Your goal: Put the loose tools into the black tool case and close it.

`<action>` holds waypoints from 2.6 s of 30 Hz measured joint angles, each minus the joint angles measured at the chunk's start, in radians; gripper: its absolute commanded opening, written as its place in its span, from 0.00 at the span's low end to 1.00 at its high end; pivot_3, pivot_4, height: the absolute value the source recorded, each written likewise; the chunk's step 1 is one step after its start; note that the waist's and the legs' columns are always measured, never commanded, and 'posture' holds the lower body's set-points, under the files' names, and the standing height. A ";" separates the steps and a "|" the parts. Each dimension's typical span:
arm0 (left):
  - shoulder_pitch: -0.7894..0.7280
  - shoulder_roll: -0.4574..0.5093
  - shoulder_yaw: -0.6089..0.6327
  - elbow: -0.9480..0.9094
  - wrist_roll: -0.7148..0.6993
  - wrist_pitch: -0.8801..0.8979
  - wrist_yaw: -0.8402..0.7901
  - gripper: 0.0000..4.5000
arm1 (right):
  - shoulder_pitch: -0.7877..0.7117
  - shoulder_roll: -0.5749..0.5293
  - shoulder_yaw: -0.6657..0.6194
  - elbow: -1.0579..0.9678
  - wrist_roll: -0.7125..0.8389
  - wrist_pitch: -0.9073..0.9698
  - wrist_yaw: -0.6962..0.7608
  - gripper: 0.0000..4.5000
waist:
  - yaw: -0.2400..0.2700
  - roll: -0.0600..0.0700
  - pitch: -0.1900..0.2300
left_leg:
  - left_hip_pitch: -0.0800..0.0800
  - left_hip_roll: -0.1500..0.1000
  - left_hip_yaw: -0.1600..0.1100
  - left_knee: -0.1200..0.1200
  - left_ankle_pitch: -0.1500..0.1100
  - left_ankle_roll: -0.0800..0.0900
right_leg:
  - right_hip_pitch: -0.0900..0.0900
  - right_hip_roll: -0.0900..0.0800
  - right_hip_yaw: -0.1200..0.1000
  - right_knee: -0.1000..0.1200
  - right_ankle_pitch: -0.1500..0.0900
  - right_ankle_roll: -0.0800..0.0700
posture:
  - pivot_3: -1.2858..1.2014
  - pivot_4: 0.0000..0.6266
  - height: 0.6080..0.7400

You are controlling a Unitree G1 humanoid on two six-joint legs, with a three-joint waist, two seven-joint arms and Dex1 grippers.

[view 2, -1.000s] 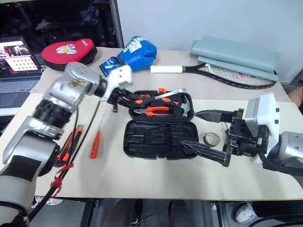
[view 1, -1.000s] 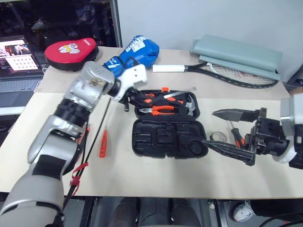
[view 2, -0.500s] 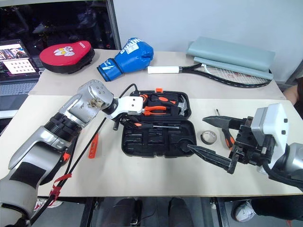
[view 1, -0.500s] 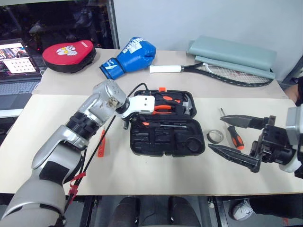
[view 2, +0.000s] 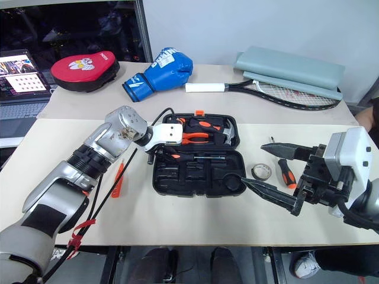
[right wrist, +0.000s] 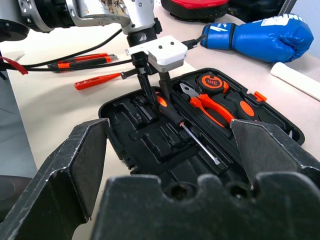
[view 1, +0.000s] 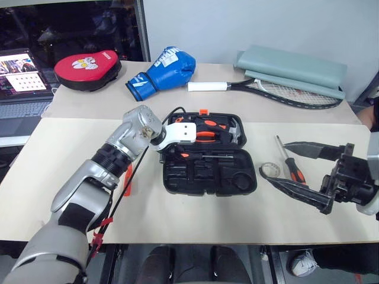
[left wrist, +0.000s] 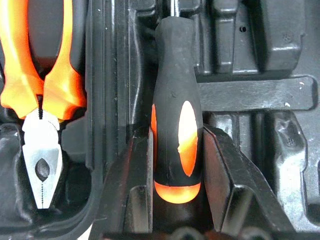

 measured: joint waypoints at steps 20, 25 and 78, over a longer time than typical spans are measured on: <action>-0.006 0.015 0.087 -0.159 -0.064 0.060 -0.085 0.38 | -0.011 0.001 0.027 0.013 -0.003 0.000 0.008 1.00 | 0.000 0.000 0.000 | 0.002 0.000 0.000 0.001 0.000 0.000 | 0.001 0.000 0.000 0.001 0.000 0.000 | 0.52 0.24 0.97; -0.020 -0.021 0.068 -0.033 -0.017 -0.054 -0.051 0.01 | -0.011 0.001 0.028 0.018 -0.018 0.000 0.013 1.00 | 0.000 0.000 0.000 | 0.002 0.000 0.000 0.001 0.000 0.000 | 0.001 0.000 0.000 0.001 0.000 0.000 | 0.52 0.24 0.97; -0.066 -0.182 0.230 0.184 -0.064 -0.189 -0.059 0.01 | 0.075 0.063 0.025 -0.005 -0.066 -0.007 -0.040 1.00 | 0.001 0.000 0.000 | 0.001 0.000 0.000 0.001 0.000 0.000 | 0.001 0.000 0.000 0.001 0.000 0.000 | 0.52 0.24 0.97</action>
